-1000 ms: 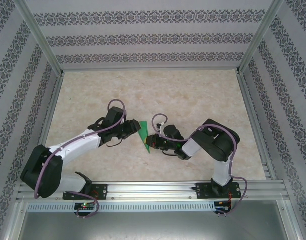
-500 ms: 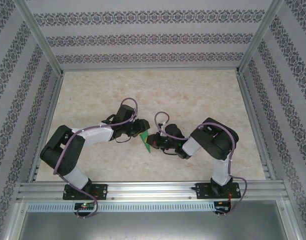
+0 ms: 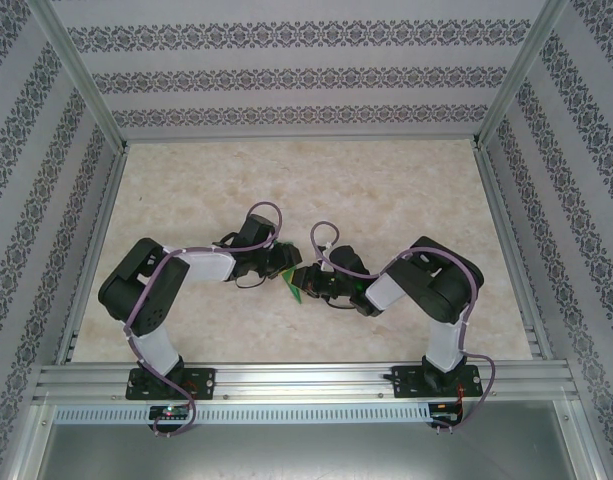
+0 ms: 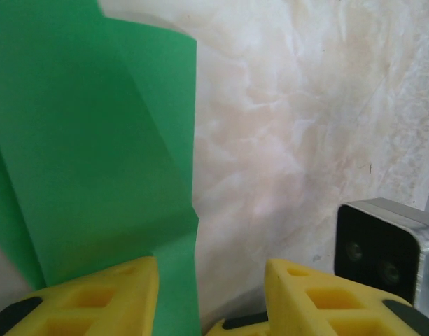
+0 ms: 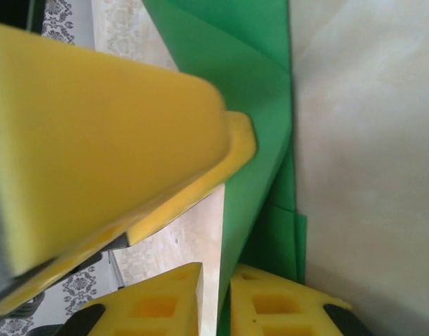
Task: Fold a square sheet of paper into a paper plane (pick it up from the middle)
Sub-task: Fold the wing for the fifth time at the center of the table.
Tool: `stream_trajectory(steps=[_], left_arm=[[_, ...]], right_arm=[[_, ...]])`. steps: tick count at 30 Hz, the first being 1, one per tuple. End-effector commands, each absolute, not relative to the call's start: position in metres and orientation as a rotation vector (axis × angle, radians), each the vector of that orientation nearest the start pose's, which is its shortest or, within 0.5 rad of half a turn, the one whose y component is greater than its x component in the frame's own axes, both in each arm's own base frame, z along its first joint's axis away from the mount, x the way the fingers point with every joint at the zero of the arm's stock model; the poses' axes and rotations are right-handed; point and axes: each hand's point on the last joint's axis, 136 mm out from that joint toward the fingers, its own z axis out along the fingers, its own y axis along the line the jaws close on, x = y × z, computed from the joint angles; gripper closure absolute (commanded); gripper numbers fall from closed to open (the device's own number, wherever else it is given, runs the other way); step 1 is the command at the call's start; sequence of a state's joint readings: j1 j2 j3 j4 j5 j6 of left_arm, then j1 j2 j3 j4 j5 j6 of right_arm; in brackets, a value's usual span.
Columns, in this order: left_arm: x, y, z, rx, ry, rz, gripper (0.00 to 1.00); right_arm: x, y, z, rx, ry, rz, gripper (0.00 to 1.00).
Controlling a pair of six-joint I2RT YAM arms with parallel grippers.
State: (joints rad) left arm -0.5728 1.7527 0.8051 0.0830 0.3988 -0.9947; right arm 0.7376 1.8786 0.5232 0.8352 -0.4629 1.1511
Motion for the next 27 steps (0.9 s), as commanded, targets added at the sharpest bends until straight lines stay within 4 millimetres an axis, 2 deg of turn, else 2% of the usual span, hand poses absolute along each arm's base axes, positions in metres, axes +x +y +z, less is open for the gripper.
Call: stream_trajectory(steps=[1, 6, 14, 20, 23, 27], left_arm=[[0.308, -0.283, 0.033, -0.304, 2.669, -1.088, 0.56], [0.308, -0.282, 0.032, -0.310, 2.671, -1.080, 0.56], [0.309, -0.284, 0.034, -0.301, 2.677, -1.075, 0.56], [0.307, -0.282, 0.028, -0.327, 2.702, -1.061, 0.56], [0.305, -0.281, 0.026, -0.340, 2.709, -1.061, 0.57], [0.304, -0.281, 0.025, -0.344, 2.714, -1.064, 0.57]], right_arm=[[0.230, 0.306, -0.013, 0.253, 2.658, 1.307, 0.82], [0.220, 0.297, -0.022, 0.249, 2.726, 1.223, 0.80], [0.211, 0.284, -0.038, 0.268, 2.824, 1.076, 0.95], [0.200, 0.273, -0.047, 0.220, 2.894, 0.948, 0.94], [0.198, 0.274, -0.042, 0.189, 2.893, 0.937, 0.92], [0.208, 0.275, -0.018, 0.180, 2.831, 0.958, 0.86]])
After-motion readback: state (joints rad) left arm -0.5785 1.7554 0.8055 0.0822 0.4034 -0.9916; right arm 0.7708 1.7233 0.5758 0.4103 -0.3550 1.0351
